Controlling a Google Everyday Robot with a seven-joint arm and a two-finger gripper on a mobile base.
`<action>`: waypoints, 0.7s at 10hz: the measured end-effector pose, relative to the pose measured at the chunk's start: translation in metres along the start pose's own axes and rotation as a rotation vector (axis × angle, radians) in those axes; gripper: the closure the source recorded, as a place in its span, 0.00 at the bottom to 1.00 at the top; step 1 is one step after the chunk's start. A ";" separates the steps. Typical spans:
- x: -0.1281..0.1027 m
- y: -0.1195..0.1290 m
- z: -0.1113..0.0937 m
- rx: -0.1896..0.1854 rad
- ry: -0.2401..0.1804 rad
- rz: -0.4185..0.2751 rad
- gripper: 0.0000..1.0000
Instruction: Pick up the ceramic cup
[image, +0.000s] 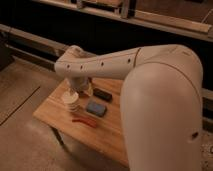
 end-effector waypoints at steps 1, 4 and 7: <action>0.003 0.003 0.007 -0.002 0.014 0.000 0.35; 0.015 -0.003 0.036 0.001 0.081 0.041 0.35; 0.015 -0.013 0.057 0.003 0.115 0.057 0.55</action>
